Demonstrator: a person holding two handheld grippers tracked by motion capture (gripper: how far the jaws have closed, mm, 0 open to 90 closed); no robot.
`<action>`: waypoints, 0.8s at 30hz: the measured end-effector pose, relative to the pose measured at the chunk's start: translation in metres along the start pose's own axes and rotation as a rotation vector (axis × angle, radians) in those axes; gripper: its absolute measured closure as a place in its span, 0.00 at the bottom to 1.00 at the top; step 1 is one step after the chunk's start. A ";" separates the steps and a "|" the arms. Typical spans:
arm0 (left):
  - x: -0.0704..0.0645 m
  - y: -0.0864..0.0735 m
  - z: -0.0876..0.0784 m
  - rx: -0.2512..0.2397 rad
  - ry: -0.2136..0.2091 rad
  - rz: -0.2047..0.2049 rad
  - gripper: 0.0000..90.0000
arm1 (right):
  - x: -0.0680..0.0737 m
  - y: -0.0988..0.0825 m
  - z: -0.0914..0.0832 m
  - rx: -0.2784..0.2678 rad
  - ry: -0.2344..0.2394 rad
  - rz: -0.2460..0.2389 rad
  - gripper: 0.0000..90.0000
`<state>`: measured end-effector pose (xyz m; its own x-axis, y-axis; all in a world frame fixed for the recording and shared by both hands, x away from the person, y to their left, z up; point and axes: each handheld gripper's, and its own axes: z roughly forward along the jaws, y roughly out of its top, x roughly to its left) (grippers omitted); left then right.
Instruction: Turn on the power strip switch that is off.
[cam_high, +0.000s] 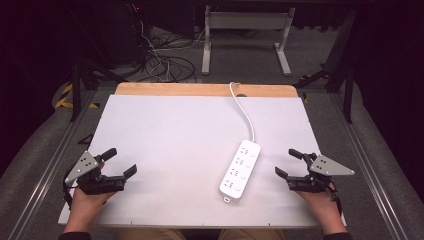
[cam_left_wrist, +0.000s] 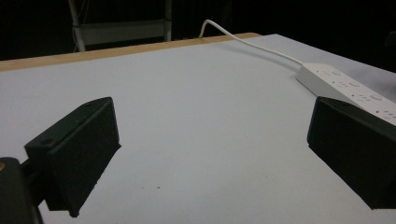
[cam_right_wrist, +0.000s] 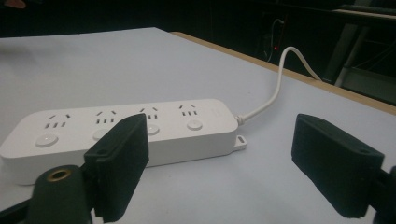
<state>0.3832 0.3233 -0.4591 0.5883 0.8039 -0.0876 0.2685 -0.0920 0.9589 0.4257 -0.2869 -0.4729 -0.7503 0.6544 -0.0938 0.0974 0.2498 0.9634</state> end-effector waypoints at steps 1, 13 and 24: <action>0.000 0.000 0.000 0.000 0.000 0.000 0.03 | 0.000 0.000 0.000 0.000 0.000 0.000 0.22; -0.001 0.001 0.000 0.006 -0.007 0.010 0.04 | -0.001 0.005 -0.008 -0.057 -0.045 -0.025 0.32; -0.001 0.000 0.001 0.008 -0.006 0.003 0.04 | 0.002 0.009 -0.008 -0.063 -0.018 -0.020 0.47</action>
<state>0.3836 0.3223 -0.4594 0.5939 0.7999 -0.0864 0.2731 -0.0994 0.9568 0.4195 -0.2891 -0.4621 -0.7399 0.6623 -0.1175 0.0401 0.2178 0.9752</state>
